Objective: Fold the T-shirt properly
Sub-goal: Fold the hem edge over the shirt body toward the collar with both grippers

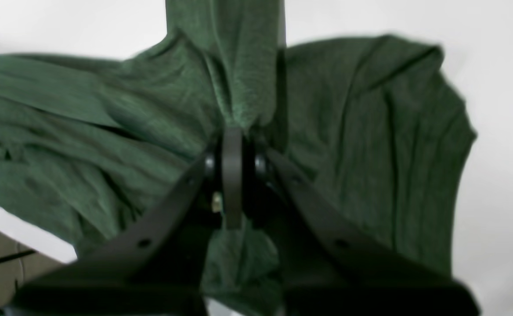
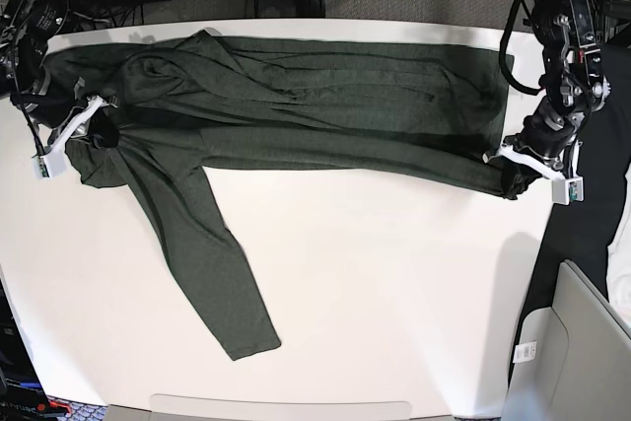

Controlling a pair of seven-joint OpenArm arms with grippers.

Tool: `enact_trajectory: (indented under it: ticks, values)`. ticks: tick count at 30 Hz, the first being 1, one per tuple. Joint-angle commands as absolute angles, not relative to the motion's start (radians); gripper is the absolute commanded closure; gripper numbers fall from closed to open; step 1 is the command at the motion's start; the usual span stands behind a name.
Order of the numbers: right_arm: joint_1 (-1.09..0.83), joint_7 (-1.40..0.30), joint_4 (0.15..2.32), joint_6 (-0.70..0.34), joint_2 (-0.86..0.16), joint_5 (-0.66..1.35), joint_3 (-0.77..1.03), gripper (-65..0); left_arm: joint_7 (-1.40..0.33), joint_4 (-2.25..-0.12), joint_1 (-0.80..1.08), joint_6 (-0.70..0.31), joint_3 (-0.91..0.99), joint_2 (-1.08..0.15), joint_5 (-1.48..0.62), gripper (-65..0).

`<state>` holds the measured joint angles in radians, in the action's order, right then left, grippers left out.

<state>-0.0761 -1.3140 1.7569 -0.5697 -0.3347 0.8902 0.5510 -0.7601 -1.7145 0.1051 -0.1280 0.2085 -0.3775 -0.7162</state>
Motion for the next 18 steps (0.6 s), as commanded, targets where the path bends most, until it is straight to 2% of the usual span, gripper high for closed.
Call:
enact_trajectory:
  ticks: [1,9,18]
  values:
    - [-0.074,-1.302,1.782,-0.575,-0.357,0.923,0.565,-0.7,-0.737,-1.753,0.110,-0.133,0.217,-0.394,-0.723,-0.2]
    - [-0.151,-1.302,1.790,-0.575,-0.400,0.995,0.693,-0.7,-0.737,-1.802,0.206,-0.133,0.217,-0.394,-0.725,-0.3]
    - [-0.165,-1.302,1.790,-0.575,-0.420,1.001,0.702,-0.7,-0.739,-1.802,0.292,-0.134,0.206,-0.394,-0.725,-0.4]
